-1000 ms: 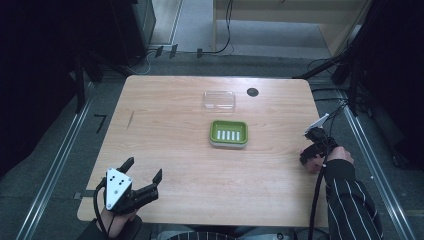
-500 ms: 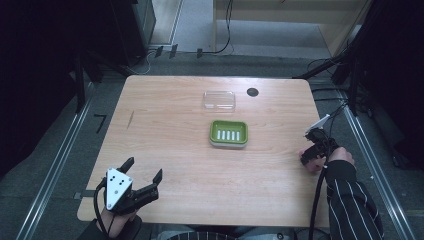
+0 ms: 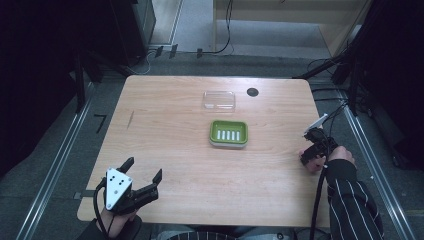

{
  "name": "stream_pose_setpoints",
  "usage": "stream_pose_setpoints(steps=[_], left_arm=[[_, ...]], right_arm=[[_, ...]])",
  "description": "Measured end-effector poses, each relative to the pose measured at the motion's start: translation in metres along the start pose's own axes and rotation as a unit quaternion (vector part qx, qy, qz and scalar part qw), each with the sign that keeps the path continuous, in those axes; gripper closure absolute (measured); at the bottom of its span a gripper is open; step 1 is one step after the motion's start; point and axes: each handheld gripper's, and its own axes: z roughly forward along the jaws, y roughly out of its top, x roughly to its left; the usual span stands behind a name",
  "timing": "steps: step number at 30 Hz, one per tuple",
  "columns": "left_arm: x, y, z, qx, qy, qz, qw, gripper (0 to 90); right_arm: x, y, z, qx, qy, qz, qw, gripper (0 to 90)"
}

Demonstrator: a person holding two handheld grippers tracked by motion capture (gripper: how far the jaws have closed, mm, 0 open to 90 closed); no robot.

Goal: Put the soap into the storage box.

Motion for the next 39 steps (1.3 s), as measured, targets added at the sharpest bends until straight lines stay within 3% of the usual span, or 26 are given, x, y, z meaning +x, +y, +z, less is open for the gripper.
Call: stream_pose_setpoints(steps=[13,39], left_arm=[[0.001,-0.001,-0.003,0.001,0.005,-0.002,1.0000,13.4],[0.006,-0.005,-0.014,0.004,0.026,-0.008,0.9996,13.4]], right_arm=[[-0.001,0.002,-0.011,-0.009,0.004,-0.013,0.9999,39.0],[0.023,0.025,-0.023,-0.026,-0.001,-0.073,0.9970,39.0]])
